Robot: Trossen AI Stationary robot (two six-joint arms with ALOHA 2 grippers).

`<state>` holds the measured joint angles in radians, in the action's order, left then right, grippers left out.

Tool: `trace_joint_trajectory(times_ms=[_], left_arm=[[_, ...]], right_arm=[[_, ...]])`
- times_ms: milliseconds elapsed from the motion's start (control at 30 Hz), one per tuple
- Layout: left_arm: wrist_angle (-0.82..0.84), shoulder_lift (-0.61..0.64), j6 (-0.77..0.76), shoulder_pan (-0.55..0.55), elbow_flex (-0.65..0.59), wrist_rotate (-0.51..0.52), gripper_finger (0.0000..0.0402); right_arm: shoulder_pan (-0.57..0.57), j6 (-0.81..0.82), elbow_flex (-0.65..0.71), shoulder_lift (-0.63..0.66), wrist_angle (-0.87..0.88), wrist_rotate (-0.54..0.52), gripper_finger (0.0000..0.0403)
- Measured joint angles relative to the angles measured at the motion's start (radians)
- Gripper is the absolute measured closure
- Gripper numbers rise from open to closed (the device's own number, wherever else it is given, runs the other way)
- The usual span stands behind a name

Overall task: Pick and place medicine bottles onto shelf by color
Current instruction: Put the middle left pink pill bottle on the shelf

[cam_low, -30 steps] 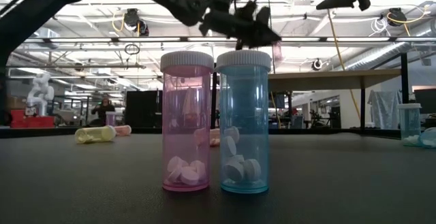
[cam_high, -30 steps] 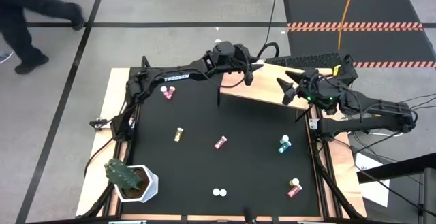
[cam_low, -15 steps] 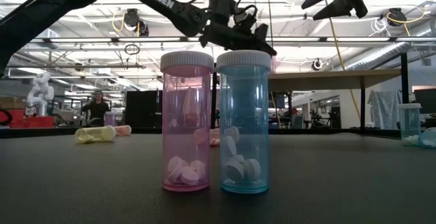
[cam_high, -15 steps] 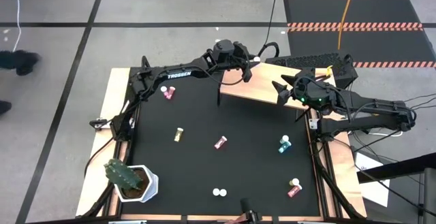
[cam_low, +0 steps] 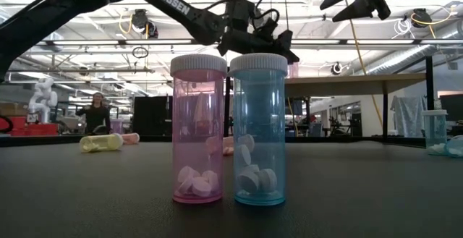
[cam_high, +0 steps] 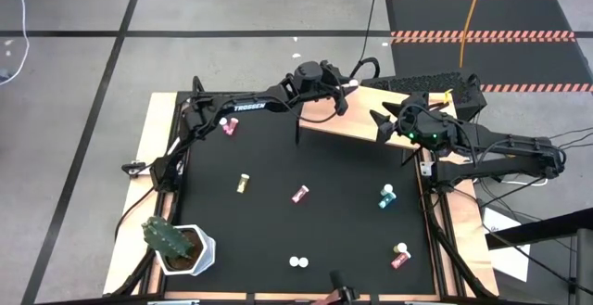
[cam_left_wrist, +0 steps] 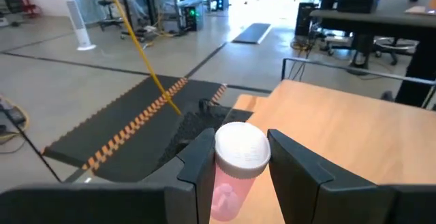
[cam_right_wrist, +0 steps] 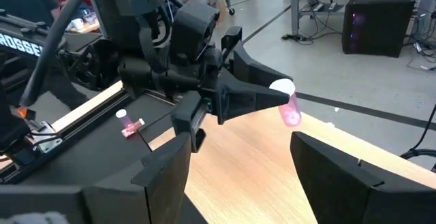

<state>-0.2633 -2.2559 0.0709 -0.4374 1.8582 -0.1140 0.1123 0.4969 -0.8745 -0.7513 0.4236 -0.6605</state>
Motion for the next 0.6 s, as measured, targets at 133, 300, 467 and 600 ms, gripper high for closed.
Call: trace_joint_trajectory(times_ms=[133,300,467,600], left_arm=[[0.003,-0.013,-0.002,-0.003,0.009,0.011,0.0282],[0.002,-0.013,0.002,-0.003,0.012,0.012,0.0282],[0.031,-0.013,-0.007,-0.003,0.012,0.012,0.0282],[0.046,-0.013,-0.029,0.001,0.012,0.012,0.0282]], right_arm=[[0.000,0.000,0.000,0.000,0.000,0.000,0.0156],[0.000,0.001,0.000,0.000,0.000,0.002,0.0156],[0.000,0.002,0.000,0.000,0.000,0.006,0.0156],[0.000,0.011,0.000,0.000,0.000,0.007,0.0156]])
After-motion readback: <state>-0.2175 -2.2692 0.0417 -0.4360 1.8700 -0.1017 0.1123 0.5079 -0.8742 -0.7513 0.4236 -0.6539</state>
